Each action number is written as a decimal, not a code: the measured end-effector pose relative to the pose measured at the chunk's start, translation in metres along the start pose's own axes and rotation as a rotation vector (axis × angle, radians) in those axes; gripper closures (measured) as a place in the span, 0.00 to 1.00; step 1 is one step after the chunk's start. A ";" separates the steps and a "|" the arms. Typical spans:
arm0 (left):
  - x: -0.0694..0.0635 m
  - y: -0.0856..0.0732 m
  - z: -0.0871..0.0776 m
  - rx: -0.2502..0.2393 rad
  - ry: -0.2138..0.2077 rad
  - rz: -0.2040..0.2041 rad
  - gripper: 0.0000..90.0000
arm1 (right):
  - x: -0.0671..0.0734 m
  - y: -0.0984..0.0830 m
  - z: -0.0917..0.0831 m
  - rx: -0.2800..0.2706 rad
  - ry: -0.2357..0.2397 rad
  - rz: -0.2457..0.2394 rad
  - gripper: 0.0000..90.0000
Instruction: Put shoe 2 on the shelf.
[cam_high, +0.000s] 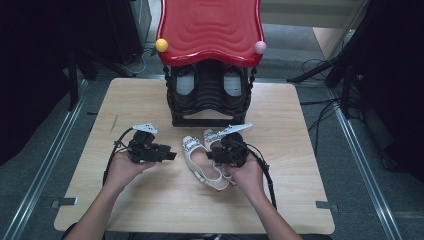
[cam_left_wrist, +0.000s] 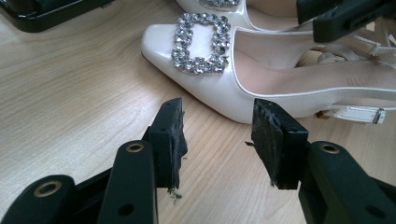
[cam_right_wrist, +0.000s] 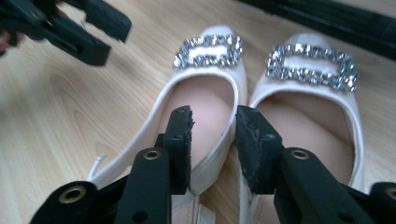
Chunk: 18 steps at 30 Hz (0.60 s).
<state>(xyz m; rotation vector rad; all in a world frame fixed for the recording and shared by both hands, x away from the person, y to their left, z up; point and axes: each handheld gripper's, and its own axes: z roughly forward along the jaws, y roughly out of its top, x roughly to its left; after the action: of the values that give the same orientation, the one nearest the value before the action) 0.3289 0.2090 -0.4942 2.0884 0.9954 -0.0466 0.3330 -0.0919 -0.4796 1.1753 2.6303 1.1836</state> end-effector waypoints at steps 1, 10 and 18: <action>0.000 0.001 0.000 0.002 0.006 0.001 0.60 | 0.000 -0.001 0.002 0.011 -0.002 0.001 0.73; 0.004 0.001 0.002 -0.014 0.000 -0.006 0.60 | 0.001 -0.003 -0.005 0.040 -0.095 0.000 0.69; 0.004 0.003 0.003 -0.004 0.002 -0.001 0.60 | 0.000 -0.002 0.003 0.089 -0.060 0.029 0.69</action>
<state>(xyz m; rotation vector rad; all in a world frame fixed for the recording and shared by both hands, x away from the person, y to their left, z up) 0.3344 0.2086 -0.4955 2.0846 0.9971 -0.0434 0.3330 -0.0911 -0.4828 1.2463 2.6561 1.0281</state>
